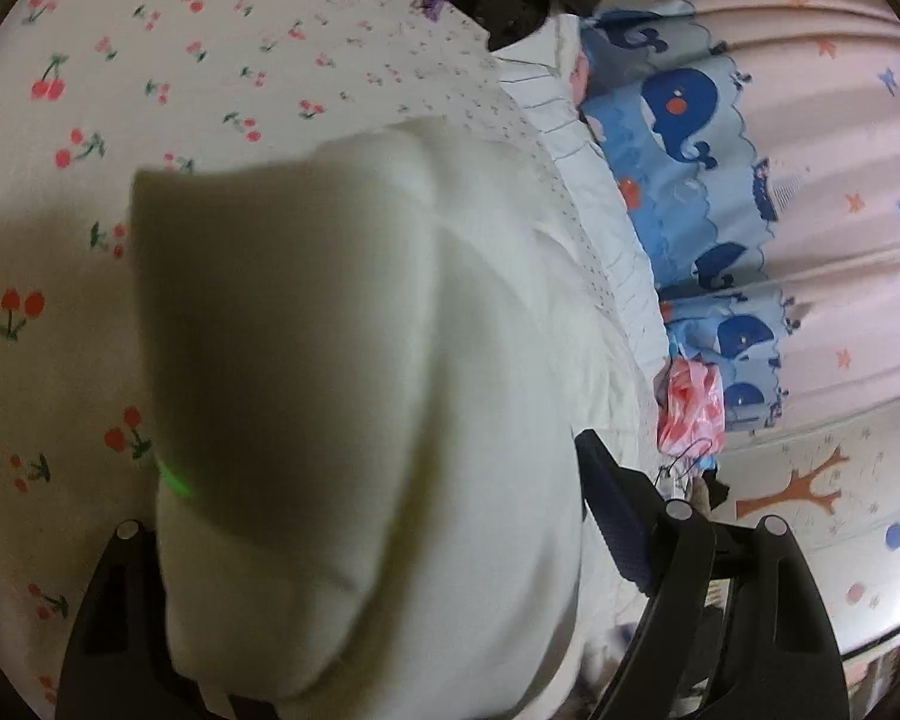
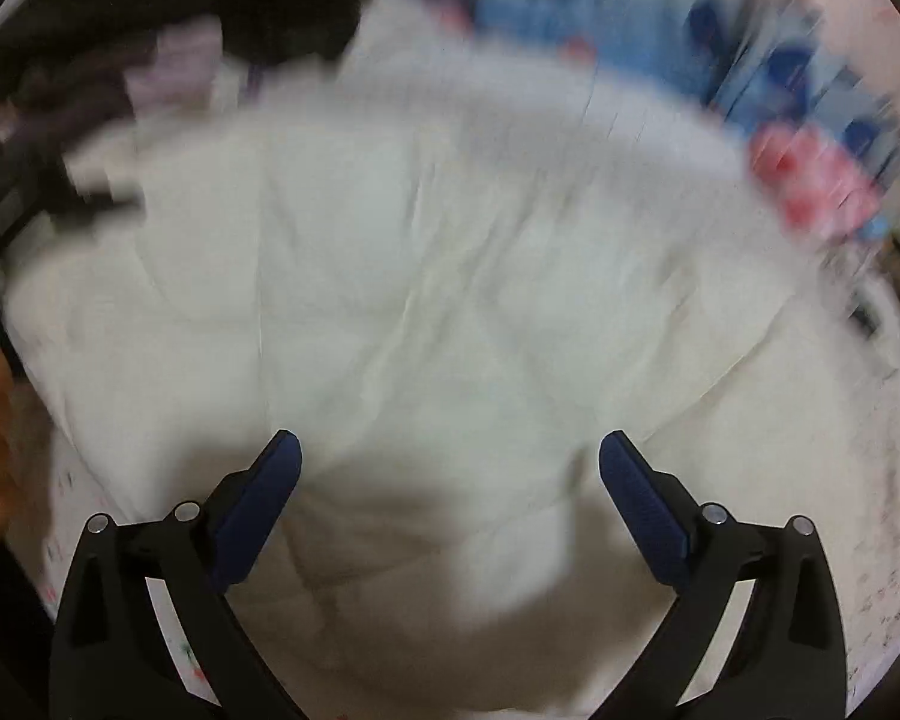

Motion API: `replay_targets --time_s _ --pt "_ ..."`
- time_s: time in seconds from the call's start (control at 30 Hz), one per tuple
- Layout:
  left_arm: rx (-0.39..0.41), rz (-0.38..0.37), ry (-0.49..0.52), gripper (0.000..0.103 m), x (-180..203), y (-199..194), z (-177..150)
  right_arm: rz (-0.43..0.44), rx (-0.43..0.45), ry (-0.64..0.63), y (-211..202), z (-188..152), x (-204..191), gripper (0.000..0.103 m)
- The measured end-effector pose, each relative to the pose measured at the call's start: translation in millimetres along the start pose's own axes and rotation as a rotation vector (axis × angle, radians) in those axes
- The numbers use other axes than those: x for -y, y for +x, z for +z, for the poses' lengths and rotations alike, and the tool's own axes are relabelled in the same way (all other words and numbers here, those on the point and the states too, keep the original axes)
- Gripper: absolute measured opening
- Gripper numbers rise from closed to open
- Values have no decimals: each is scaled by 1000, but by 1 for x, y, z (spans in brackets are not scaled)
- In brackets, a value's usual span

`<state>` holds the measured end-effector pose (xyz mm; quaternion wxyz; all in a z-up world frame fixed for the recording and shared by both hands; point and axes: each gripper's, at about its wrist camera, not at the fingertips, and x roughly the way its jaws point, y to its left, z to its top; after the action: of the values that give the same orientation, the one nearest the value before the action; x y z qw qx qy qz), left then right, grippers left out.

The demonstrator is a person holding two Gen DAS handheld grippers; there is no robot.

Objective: Fold large clothes
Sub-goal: 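Grasp the bundle end with both grippers and fold it onto itself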

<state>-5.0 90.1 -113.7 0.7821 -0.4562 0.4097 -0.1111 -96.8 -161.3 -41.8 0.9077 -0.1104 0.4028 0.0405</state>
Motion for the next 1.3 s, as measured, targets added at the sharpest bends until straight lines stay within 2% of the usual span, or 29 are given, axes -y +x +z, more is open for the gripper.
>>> replay_targets --time_s 0.03,0.1,0.17,0.2,0.3,0.37,0.43,0.5,0.53,0.63,0.67,0.7,0.8,0.87,0.93,1.0,1.03,1.1,1.13,1.17,1.23,1.27,1.3 --pt "0 -3 10 77 -2 -2 2 -17 22 -11 1 2 -2 96" --pt "11 -16 41 72 -1 -5 -1 -8 -90 -68 35 -3 -12 96" --pt "37 -9 163 65 17 -9 -4 -16 -65 -79 47 -10 -15 97" --pt "46 -7 206 62 24 -11 -6 -14 -69 -75 46 -9 -13 97" --pt "98 -8 419 57 60 -25 -26 22 -82 -43 43 -6 -1 97" --pt "112 -27 485 54 82 -34 -38 50 -93 -35 40 -5 1 97" --pt "123 -48 552 51 109 -41 -49 117 -127 -3 47 -1 10 97" --pt "133 -82 618 50 143 -47 -58 307 -172 115 43 6 46 97" --pt "132 -93 647 50 154 -50 -66 475 -144 289 34 5 83 97" --pt "116 -121 777 50 214 -38 -93 846 -32 708 19 -18 175 97" --pt "107 -115 842 50 236 -26 -109 911 27 829 13 -31 211 97" --pt "98 -106 891 50 251 -17 -123 924 70 889 7 -41 237 97" --pt "30 -82 1066 50 287 28 -196 994 181 1036 -3 -76 310 97" --pt "-52 -51 1200 50 295 73 -252 988 246 1117 -8 -99 354 97" --pt "-148 -32 1262 50 290 110 -292 907 268 1140 -15 -114 389 97" --pt "-133 -8 1352 50 285 123 -325 833 264 1090 -23 -110 405 97" --pt "-113 15 1393 50 283 126 -337 779 242 1009 -27 -97 407 97" --pt "-102 29 1421 50 285 123 -342 669 174 852 -28 -65 396 97" --pt "-104 32 1431 50 285 123 -338 572 108 724 -22 -42 384 97" --pt "-111 34 1446 51 283 115 -340 517 43 635 -10 -27 373 97" --pt "-136 31 1477 57 280 94 -344 399 -82 511 10 -20 329 97" --pt "-163 28 1486 58 278 85 -340 299 -151 425 29 -18 316 97" --pt "-219 16 1483 58 280 81 -335 284 -169 384 42 -20 310 97"
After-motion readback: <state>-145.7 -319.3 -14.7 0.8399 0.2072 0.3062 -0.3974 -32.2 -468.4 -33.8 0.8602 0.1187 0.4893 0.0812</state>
